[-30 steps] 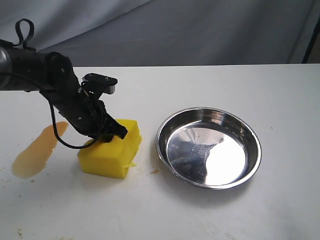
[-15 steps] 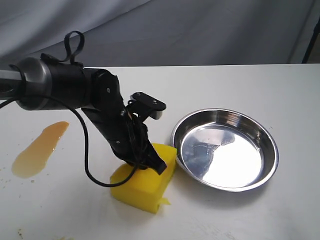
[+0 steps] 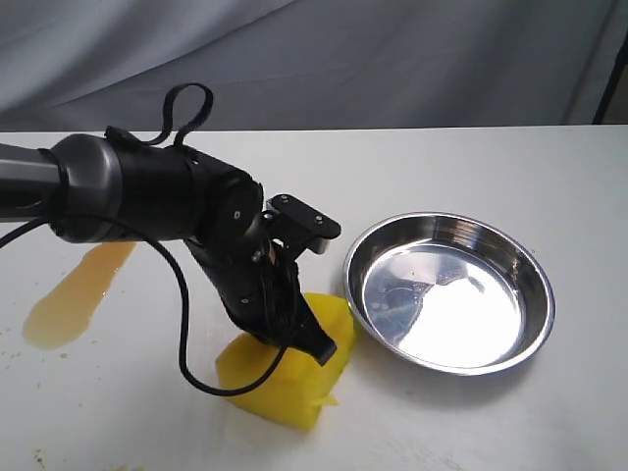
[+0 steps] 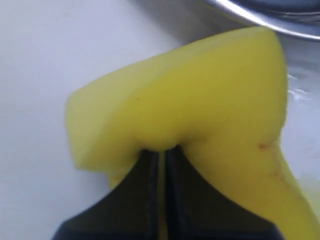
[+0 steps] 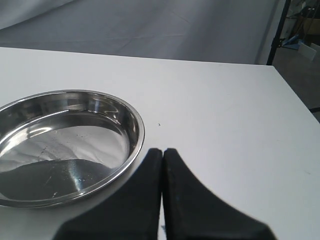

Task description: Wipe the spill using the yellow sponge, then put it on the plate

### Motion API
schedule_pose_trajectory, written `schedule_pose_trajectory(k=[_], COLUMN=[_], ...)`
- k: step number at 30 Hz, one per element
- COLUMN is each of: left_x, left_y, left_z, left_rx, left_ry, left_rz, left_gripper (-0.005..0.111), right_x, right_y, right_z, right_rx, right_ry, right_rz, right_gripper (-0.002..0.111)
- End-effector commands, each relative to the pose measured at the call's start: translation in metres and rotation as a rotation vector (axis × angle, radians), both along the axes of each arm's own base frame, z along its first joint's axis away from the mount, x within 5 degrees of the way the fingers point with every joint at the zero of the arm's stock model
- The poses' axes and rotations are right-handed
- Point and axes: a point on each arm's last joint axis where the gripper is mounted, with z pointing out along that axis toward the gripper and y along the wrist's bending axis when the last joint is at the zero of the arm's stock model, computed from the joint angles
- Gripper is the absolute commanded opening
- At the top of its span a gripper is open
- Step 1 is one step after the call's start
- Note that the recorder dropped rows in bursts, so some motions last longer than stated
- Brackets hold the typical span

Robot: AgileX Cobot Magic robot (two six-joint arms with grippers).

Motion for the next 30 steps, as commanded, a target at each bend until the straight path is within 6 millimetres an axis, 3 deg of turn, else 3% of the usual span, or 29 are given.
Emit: schedule_pose_trajectory(k=[1, 7, 14, 20, 30], left_x=[-0.001, 0.002, -0.004, -0.022, -0.062], left_y=[0.034, 0.046, 0.04, 0.019, -0.025], left_z=[-0.022, -0.023, -0.025, -0.026, -0.026], left_rx=[0.315, 0.406, 0.339, 0.133, 0.099], left_ry=[-0.044, -0.072, 0.001, 0.159, 0.122], left_rz=[0.009, 0.023, 0.008, -0.072, -0.244], left_gripper=[0.0, 0.0, 0.0, 0.0, 0.0], right_x=[0.0, 0.0, 0.0, 0.0, 0.0], right_y=[0.0, 0.0, 0.0, 0.0, 0.0], right_z=[0.0, 0.0, 0.0, 0.0, 0.0], right_rx=[0.007, 0.007, 0.007, 0.007, 0.007], right_ry=[-0.005, -0.005, -0.005, -0.005, -0.005], right_rz=[-0.008, -0.008, -0.008, -0.008, -0.008], right_gripper=[0.0, 0.0, 0.0, 0.0, 0.0])
